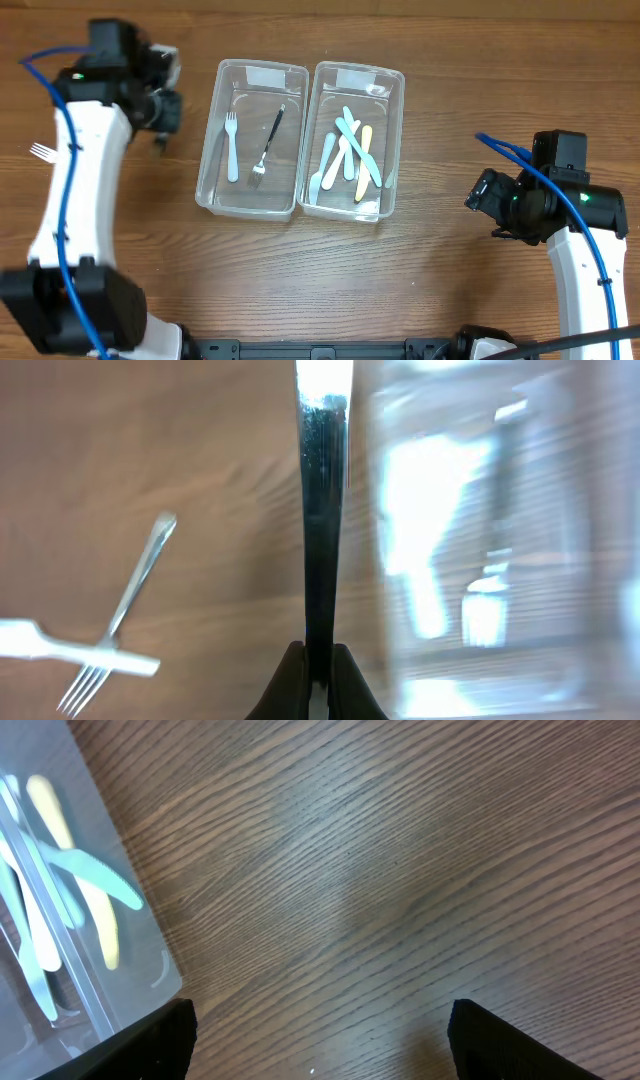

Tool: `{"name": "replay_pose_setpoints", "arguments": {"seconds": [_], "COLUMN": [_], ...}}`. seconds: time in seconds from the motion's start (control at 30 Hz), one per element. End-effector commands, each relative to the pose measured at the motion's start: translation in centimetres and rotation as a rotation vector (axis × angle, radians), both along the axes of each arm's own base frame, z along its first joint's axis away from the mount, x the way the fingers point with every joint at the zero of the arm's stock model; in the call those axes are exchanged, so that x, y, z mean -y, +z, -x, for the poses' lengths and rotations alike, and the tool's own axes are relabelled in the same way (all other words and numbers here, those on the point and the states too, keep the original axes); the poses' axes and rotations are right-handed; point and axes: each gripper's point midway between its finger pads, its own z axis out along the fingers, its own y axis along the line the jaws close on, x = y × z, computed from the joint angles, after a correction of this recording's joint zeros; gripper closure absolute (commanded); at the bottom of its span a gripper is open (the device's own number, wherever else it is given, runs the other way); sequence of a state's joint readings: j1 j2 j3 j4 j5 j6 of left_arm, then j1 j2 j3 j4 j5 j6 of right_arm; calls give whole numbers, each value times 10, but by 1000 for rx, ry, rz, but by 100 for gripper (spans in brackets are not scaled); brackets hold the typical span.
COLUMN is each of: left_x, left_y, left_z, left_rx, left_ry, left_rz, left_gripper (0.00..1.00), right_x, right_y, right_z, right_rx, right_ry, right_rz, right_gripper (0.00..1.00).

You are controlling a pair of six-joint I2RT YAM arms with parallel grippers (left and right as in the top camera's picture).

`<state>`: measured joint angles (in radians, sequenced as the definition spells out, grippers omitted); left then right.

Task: Pack container
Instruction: 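Place the metal fork into the left container and open the gripper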

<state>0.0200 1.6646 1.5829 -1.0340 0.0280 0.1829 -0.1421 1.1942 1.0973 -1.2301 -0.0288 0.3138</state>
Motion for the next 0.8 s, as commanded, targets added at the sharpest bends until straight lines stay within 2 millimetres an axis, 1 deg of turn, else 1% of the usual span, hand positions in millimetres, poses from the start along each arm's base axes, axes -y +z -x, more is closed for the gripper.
{"name": "replay_pose_setpoints", "arguments": {"seconds": [0.0, 0.07, 0.1, 0.17, 0.23, 0.3, 0.4, 0.5, 0.53, 0.57, 0.6, 0.63, 0.7, 0.77], "left_x": [54, 78, 91, 111, 127, 138, 144, 146, 146, 146, 146, 146, 145, 142], "left_y": [-4, -11, -18, -31, -49, -68, -92, -106, -108, -109, -109, -107, -101, -88], "left_z": [3, 2, 1, 0, -1, 0, 2, 3, 3, 4, 3, 3, -1, -6], "left_rx": [-20, -34, -43, -67, -103, -145, -201, -236, -243, -245, -244, -238, -221, -196], "left_ry": [-49, -89, -117, -163, -199, -223, -236, -240, -240, -240, -240, -240, -242, -232], "left_rz": [52, 59, 58, 53, 46, 36, 24, 19, 18, 18, 18, 16, 10, -13], "left_gripper": [96, 96, 96, 96, 96, 96, 96, 96, 90, 82, 77, 76, 71, 69], "right_x": [-4, -4, -4, -4, -4, -4, -4, -4, -4, -4, -4, -4, -4, -4], "right_y": [2, 2, 2, 2, 2, 2, 1, 1, 1, 1, 1, 1, 1, 1], "right_z": [-2, -2, -2, -2, -1, -1, 0, 0, 0, 0, 0, 0, 0, 0], "right_rx": [13, 13, 13, 12, 9, 6, 4, 5, 5, 5, 5, 5, 4, 3], "right_ry": [13, 13, 13, 13, 13, 13, 13, 13, 13, 13, 13, 13, 13, 13], "right_rz": [-15, -15, -15, -15, -15, -16, -16, -16, -16, -16, -16, -16, -16, -16], "right_gripper": [17, 17, 17, 17, 17, 17, 17, 17, 17, 18, 17, 17, 17, 17]}}
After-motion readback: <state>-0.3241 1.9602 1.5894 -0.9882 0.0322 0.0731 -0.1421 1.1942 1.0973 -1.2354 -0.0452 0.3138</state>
